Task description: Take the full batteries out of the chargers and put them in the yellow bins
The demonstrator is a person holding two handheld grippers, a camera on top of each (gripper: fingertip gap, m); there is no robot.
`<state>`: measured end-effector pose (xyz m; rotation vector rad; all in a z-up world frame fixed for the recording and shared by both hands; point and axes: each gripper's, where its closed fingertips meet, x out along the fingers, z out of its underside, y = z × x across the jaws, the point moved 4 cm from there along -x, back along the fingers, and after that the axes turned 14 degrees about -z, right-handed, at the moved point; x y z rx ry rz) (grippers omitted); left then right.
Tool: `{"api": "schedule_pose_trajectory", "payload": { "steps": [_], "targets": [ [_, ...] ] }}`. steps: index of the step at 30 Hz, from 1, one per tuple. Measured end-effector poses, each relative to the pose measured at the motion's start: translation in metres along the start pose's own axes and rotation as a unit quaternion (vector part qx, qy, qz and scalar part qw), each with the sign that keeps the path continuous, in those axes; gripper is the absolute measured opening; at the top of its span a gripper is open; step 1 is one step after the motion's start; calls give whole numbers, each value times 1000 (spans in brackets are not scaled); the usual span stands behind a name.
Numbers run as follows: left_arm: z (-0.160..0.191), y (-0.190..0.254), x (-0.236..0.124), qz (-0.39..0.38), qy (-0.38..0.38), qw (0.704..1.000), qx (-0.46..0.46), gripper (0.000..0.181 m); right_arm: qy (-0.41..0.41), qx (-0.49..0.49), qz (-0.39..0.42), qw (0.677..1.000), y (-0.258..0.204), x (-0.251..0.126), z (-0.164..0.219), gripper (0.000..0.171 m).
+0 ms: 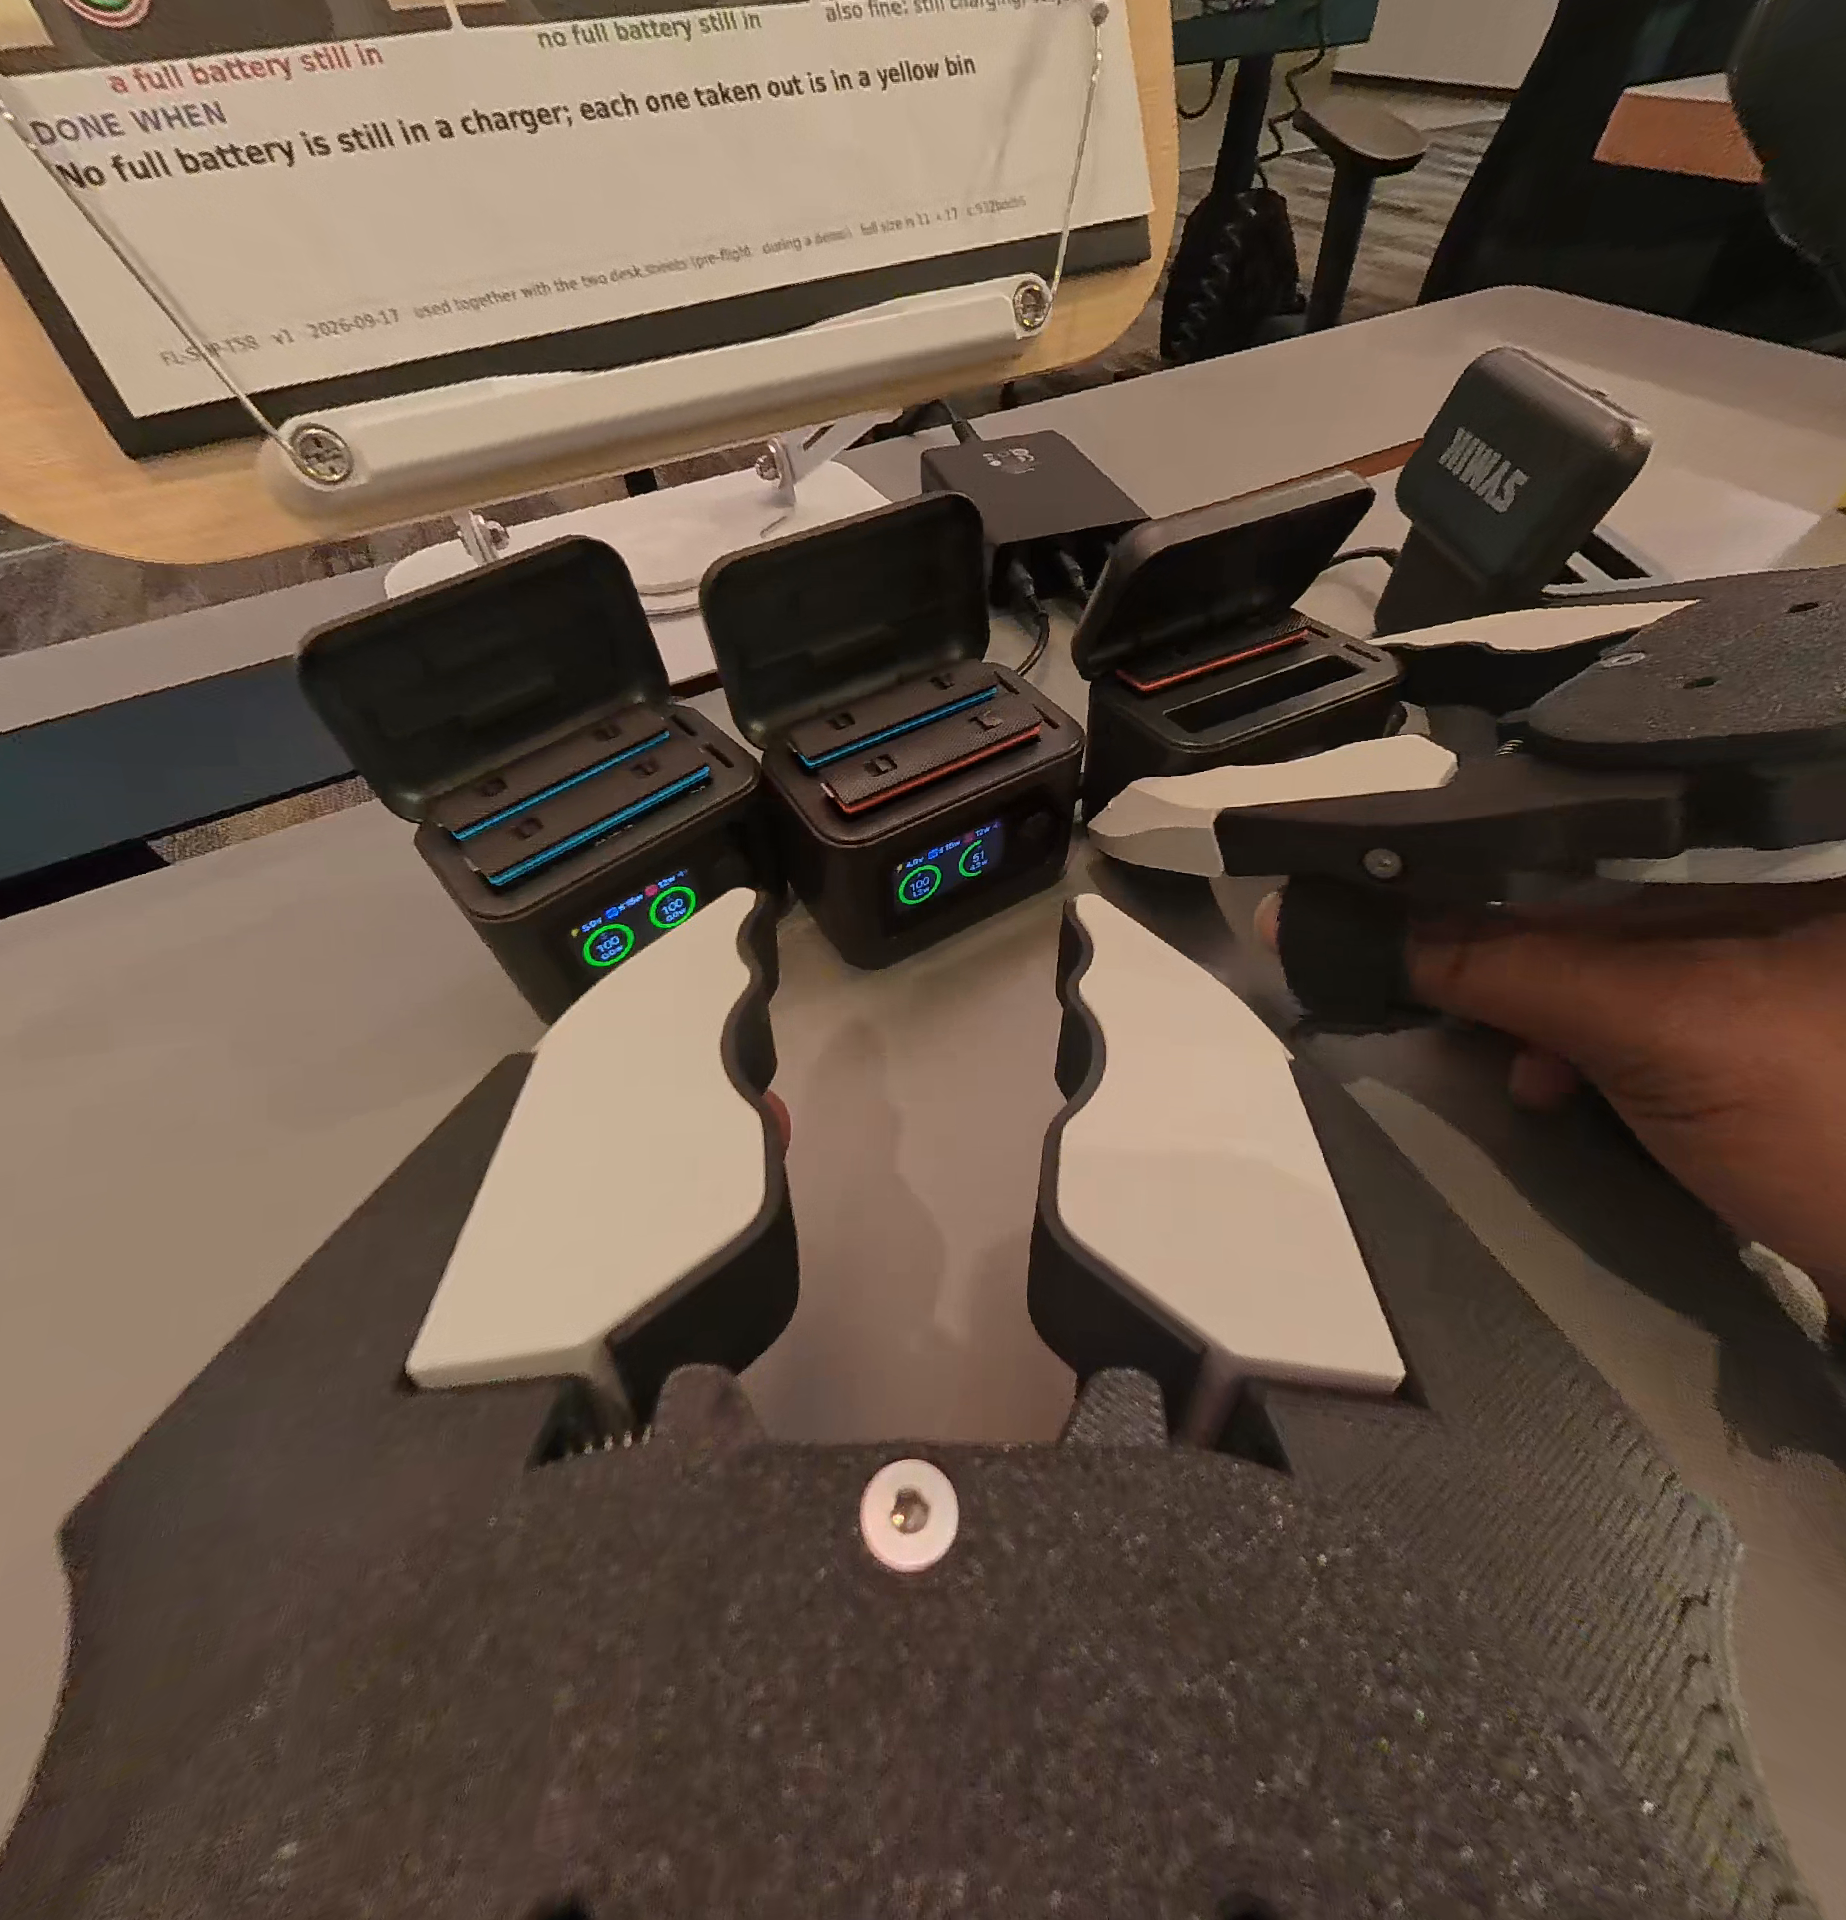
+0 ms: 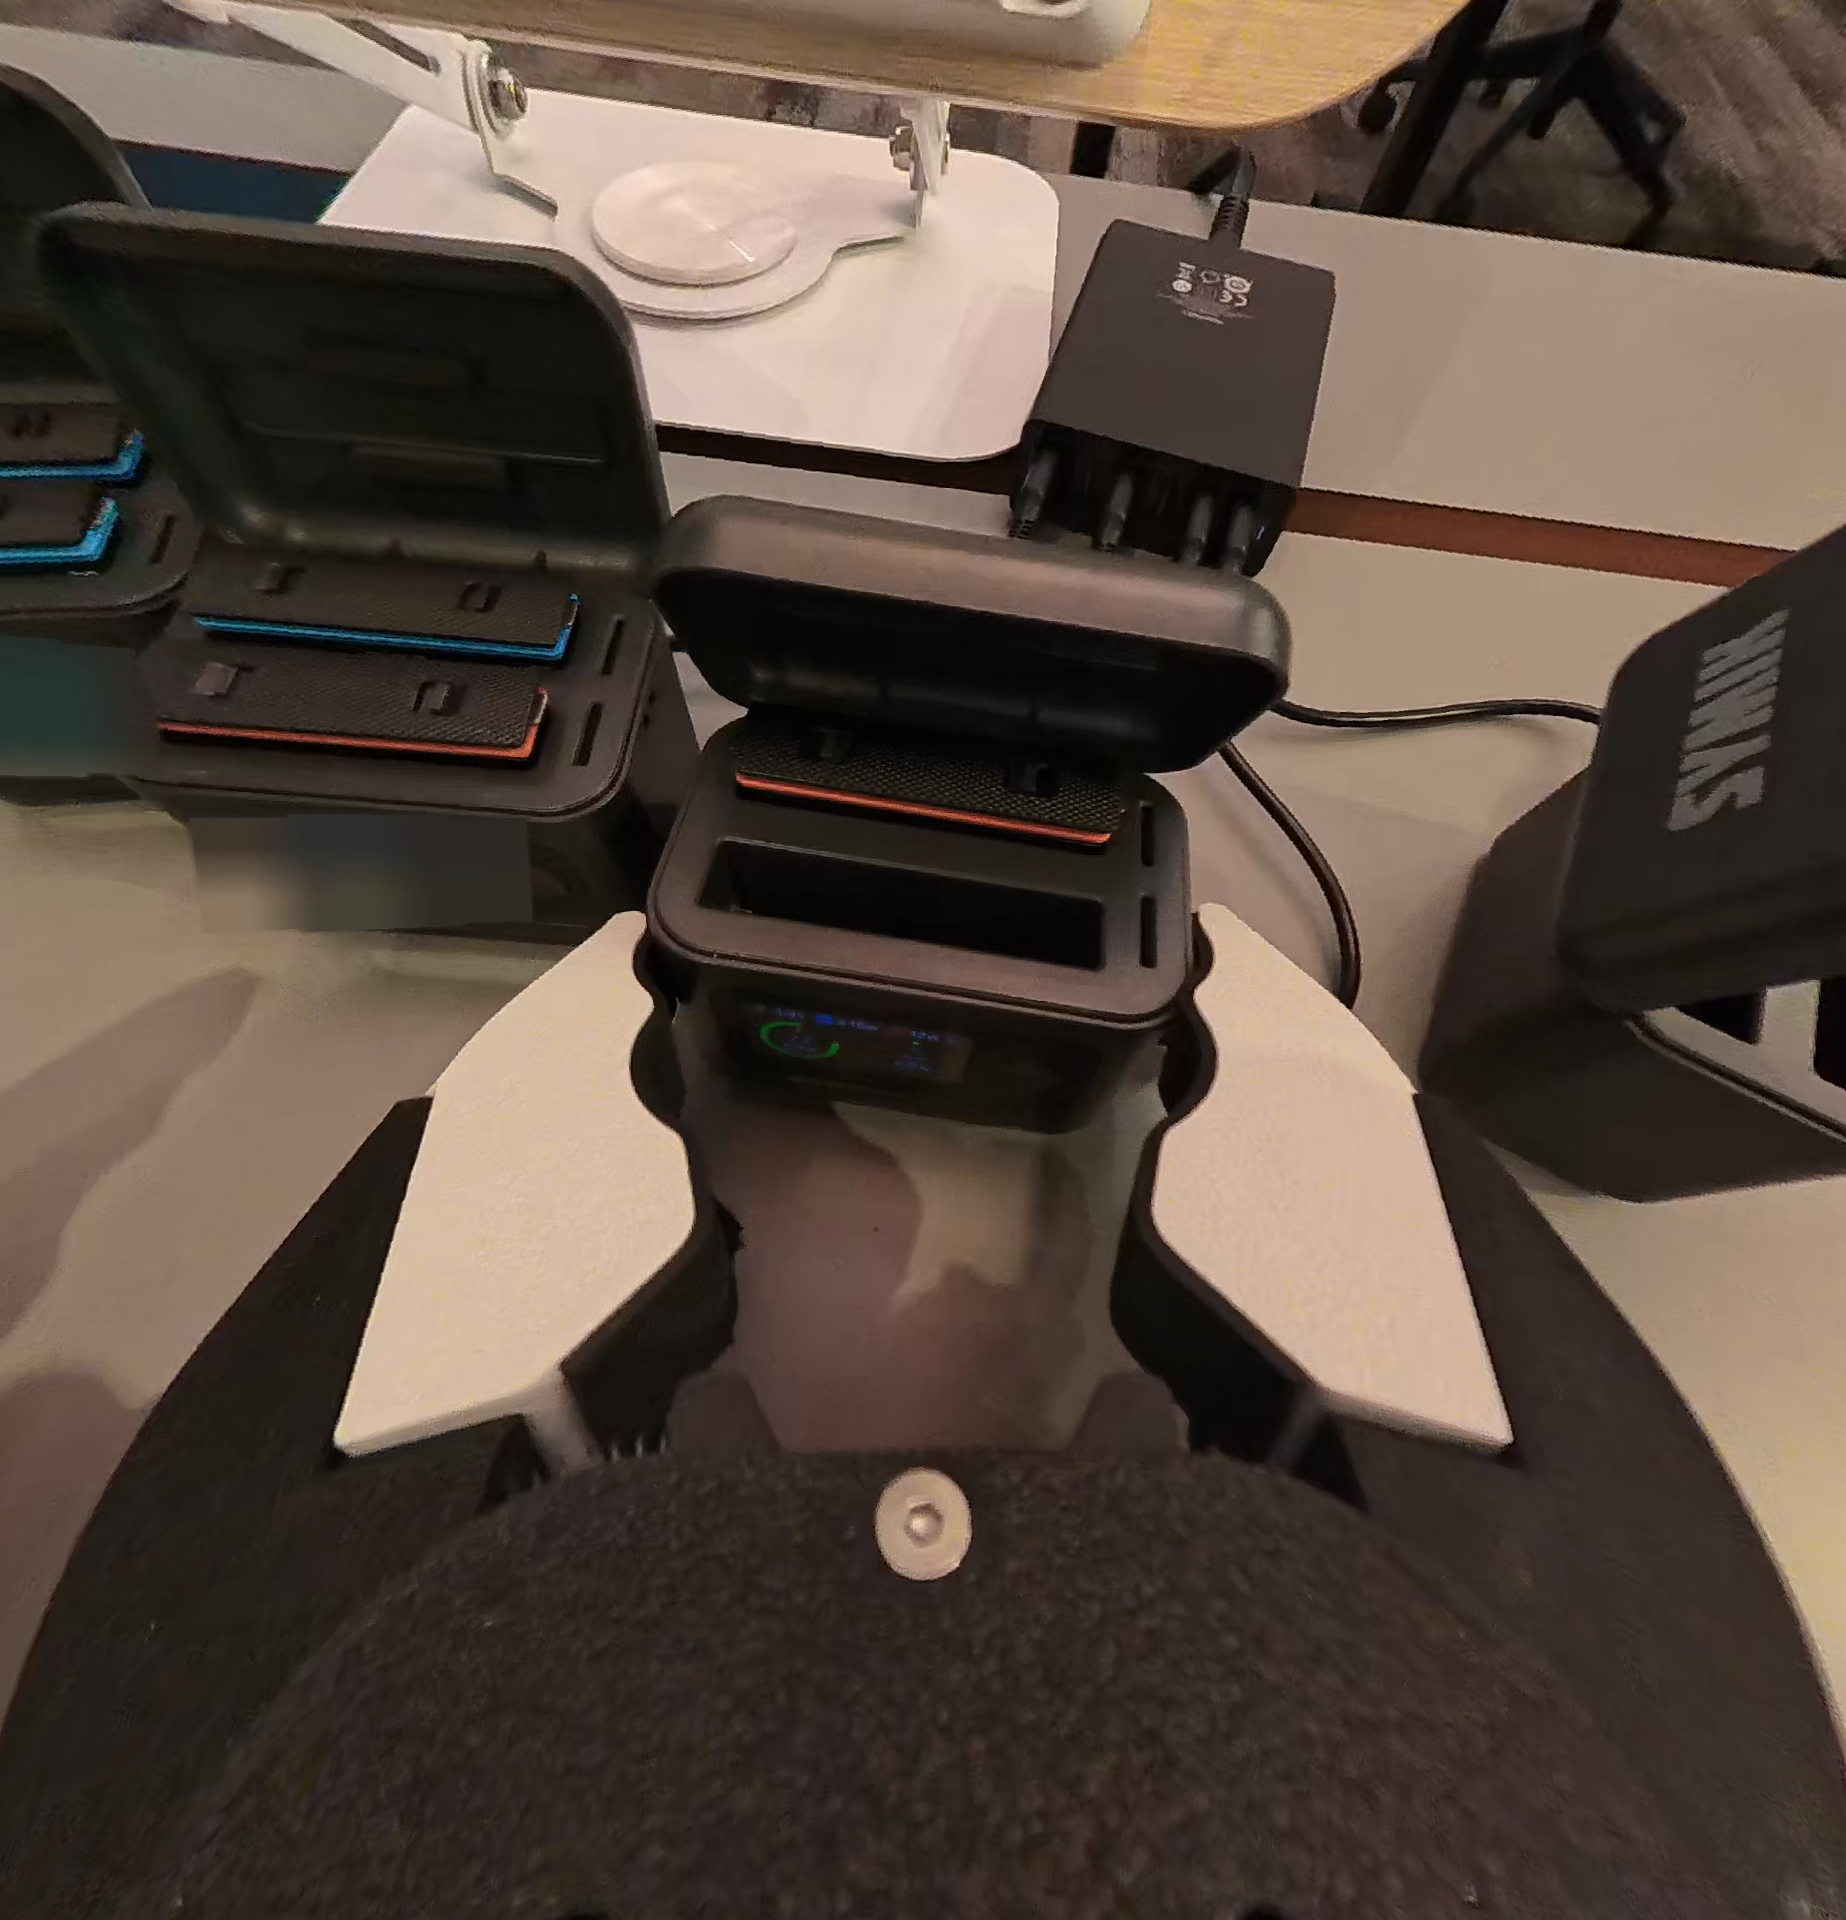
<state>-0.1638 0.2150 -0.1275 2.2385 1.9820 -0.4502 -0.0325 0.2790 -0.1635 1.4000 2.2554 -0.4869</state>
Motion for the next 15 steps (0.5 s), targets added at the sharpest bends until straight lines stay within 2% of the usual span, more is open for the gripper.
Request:
{"api": "schedule_pose_trajectory", "payload": {
  "steps": [2,5,7,8,11,15],
  "targets": [
    [-1,-3,0,-4,3,1000,1,51,15,10,-11,1000,0,-2,-2,93],
    [-2,-6,-1,-6,6,1000,-3,51,36,2,-40,999,-1,-16,-1,106],
    [-2,-7,0,-8,6,1000,-2,51,64,-13,-66,996,-2,-35,-4,104],
    [-2,-9,-1,-10,7,1000,-2,51,81,-21,-77,994,-1,-46,-7,102],
    [-6,-13,-3,-15,14,1000,-6,51,137,-61,-133,980,5,-83,-18,78],
    [-14,-20,-7,-28,27,999,-4,51,141,-121,-216,958,20,-115,-18,64]
  ]
}}
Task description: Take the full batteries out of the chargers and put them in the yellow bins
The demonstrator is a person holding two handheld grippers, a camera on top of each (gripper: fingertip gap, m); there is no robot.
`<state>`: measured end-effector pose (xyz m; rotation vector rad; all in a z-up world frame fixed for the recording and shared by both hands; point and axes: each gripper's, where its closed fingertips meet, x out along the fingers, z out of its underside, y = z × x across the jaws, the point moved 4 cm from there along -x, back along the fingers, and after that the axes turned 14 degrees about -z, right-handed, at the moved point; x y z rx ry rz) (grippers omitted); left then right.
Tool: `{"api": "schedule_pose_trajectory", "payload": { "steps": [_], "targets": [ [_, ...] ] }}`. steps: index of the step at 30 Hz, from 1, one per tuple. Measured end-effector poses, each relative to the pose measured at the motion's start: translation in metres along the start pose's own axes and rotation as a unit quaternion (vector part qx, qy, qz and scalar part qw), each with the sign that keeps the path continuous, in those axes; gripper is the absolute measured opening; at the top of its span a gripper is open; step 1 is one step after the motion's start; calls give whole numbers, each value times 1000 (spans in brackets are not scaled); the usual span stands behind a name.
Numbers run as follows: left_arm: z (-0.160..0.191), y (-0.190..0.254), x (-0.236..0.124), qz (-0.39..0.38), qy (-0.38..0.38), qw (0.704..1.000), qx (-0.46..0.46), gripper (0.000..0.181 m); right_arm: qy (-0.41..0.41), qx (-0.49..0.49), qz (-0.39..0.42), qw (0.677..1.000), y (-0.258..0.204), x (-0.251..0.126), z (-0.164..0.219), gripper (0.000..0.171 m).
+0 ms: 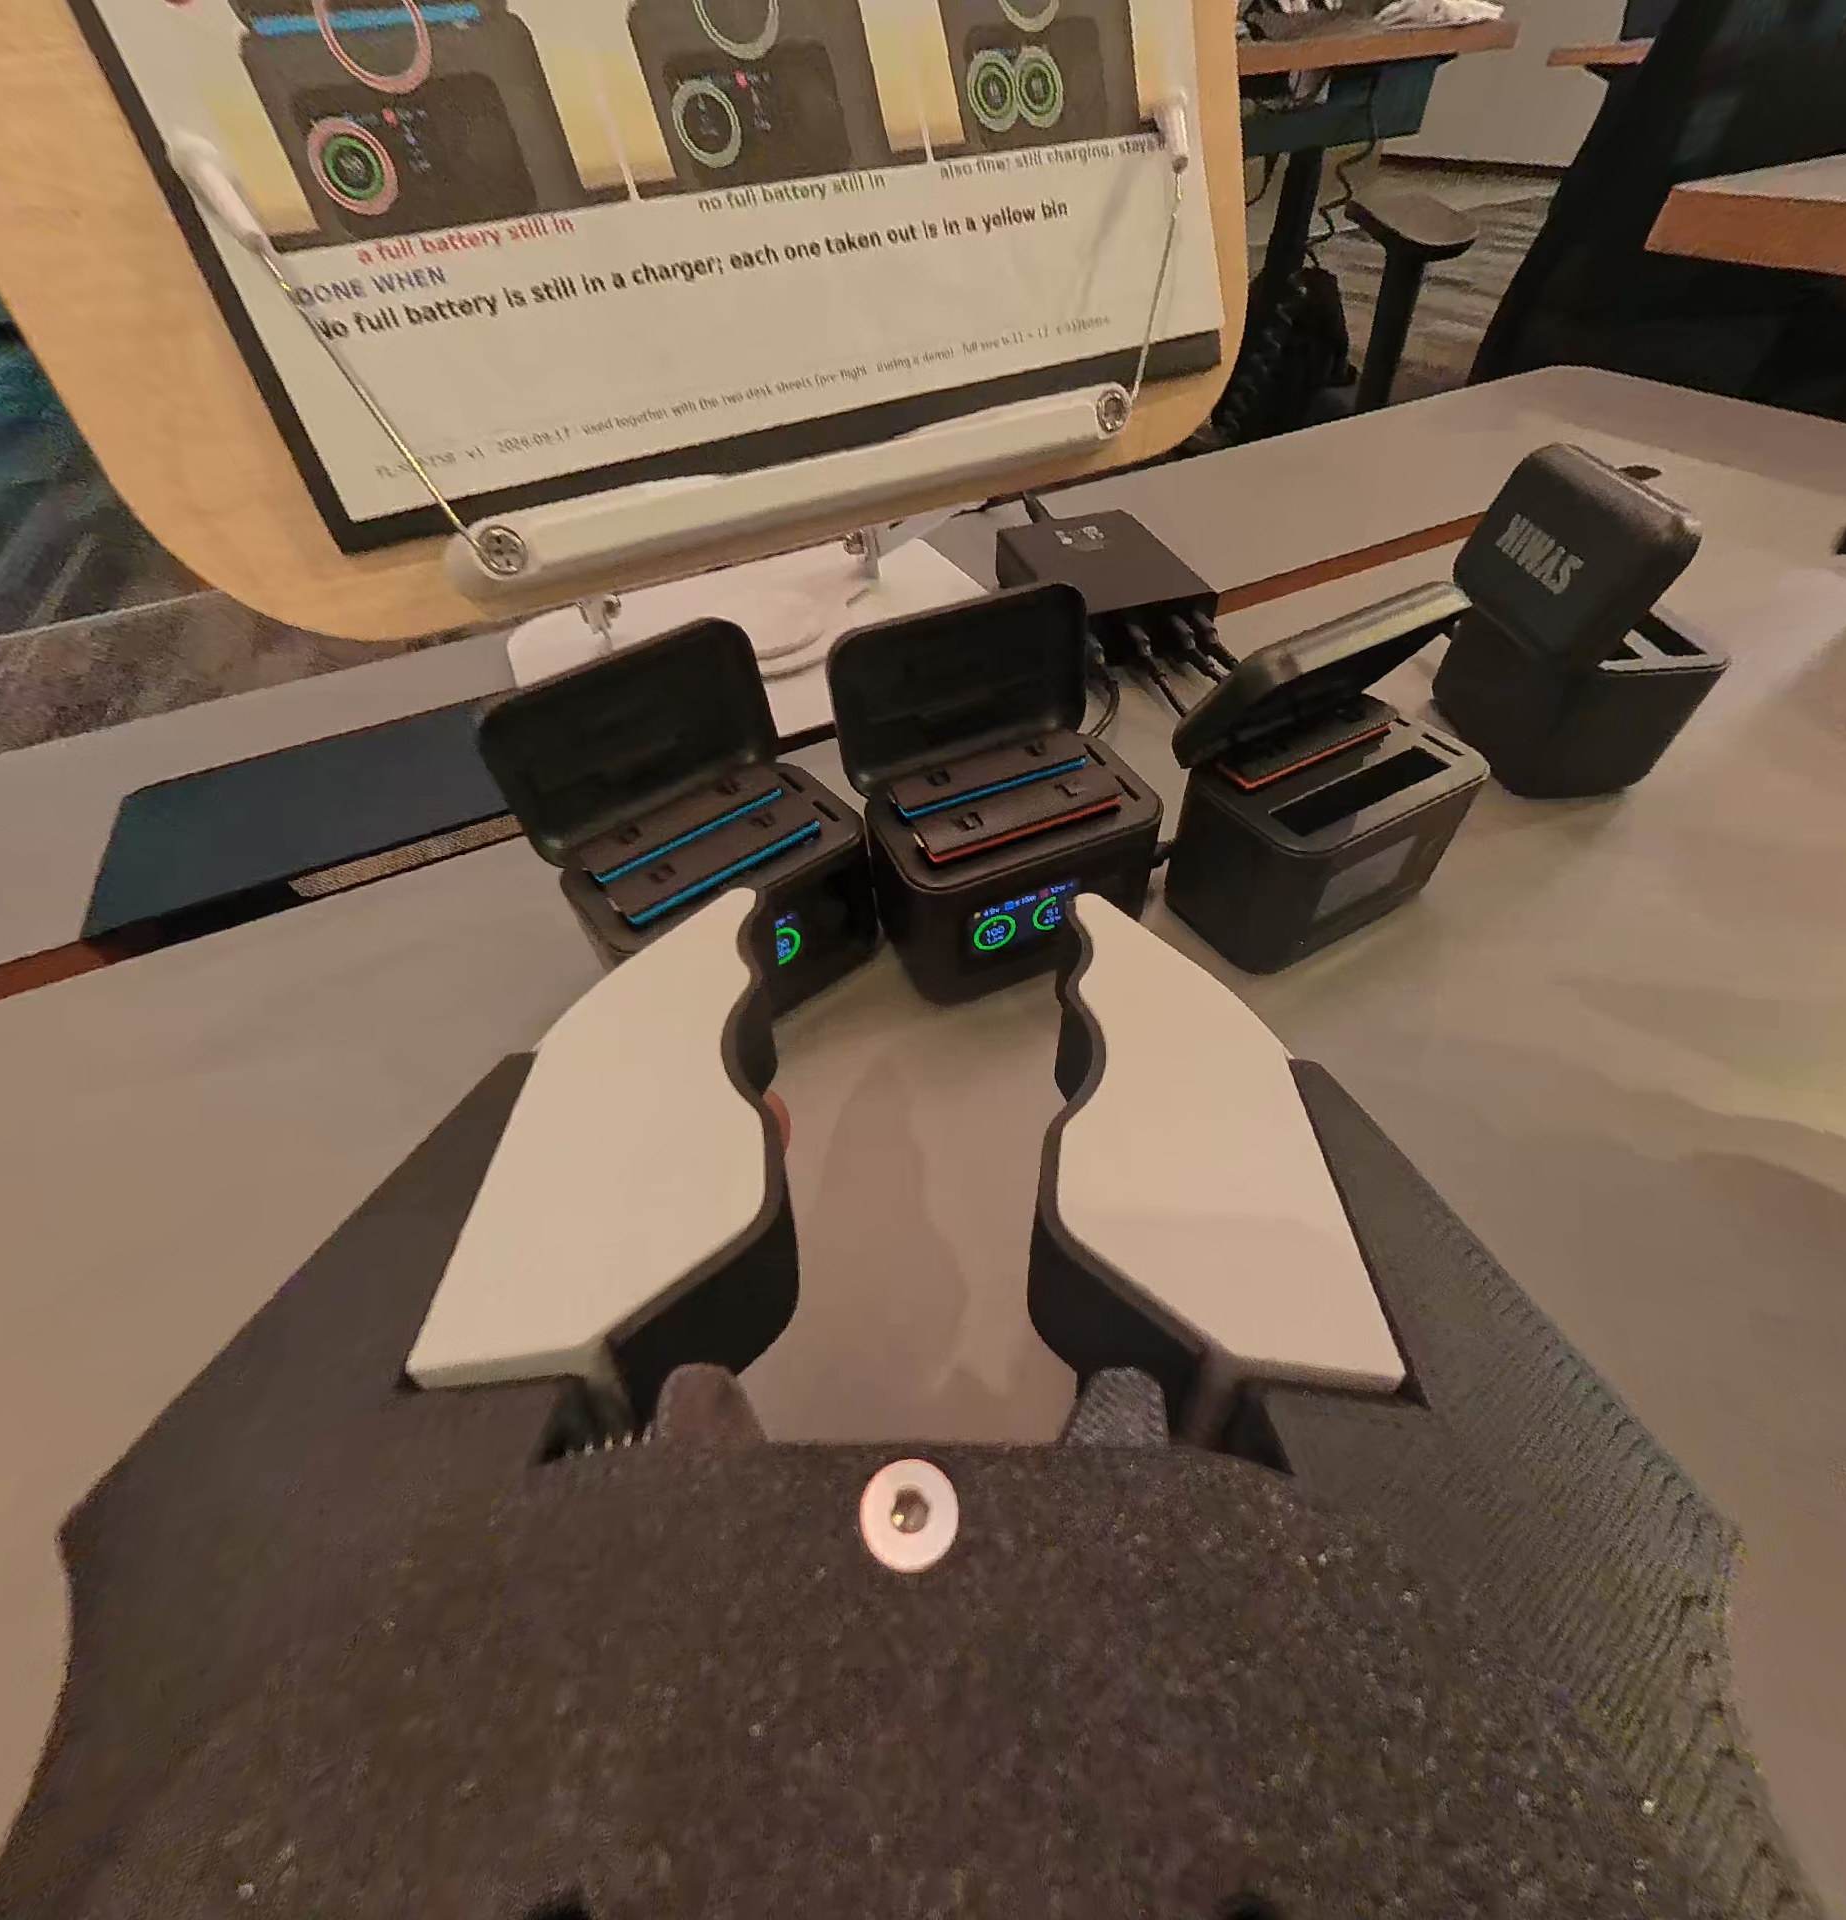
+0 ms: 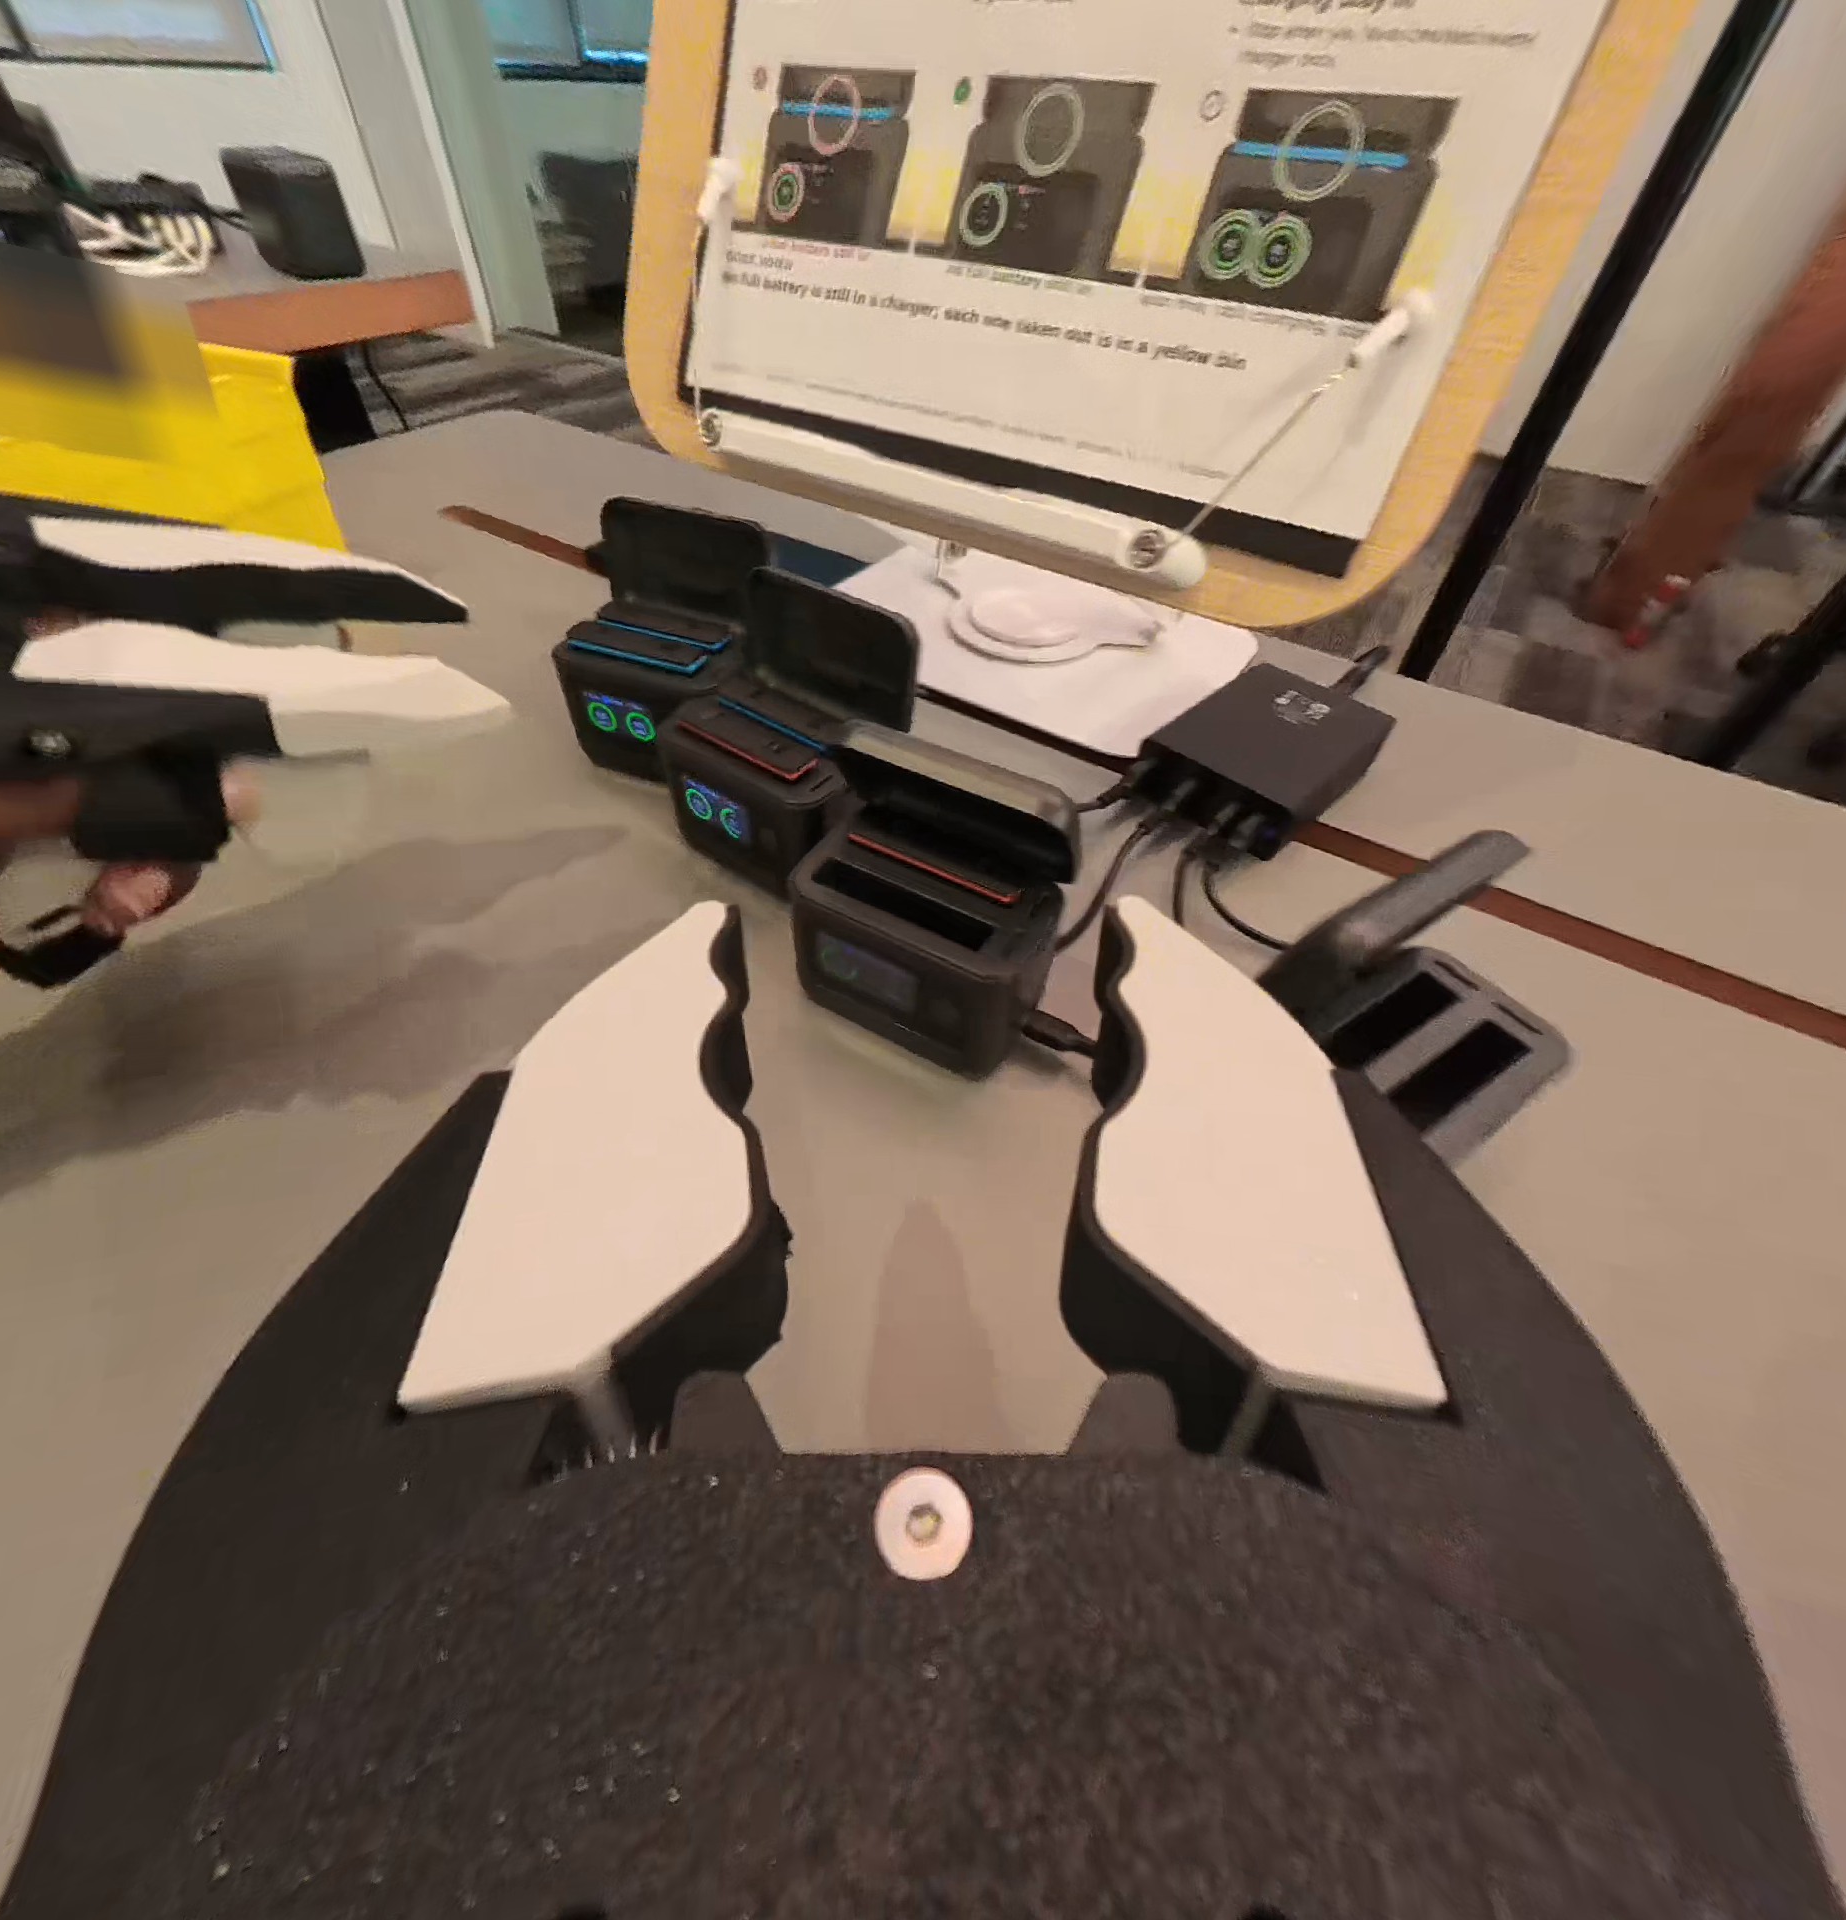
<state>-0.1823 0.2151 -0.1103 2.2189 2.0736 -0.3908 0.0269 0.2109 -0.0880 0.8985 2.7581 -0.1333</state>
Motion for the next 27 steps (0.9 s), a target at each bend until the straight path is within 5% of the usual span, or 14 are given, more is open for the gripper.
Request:
{"api": "schedule_pose_trajectory", "payload": {
  "steps": [4,13,21,27],
  "targets": [
    [-8,-11,-3,-19,12,1000,5,51,41,-9,1,999,19,-27,12,0],
    [-74,-111,-39,-143,37,988,39,49,72,23,54,996,56,-57,19,0],
    [-79,-279,-40,-252,-127,955,91,42,82,35,39,995,53,-61,14,0],
    [-47,-315,-25,-134,-221,913,316,47,66,32,36,997,52,-58,19,0]
  ]
}}
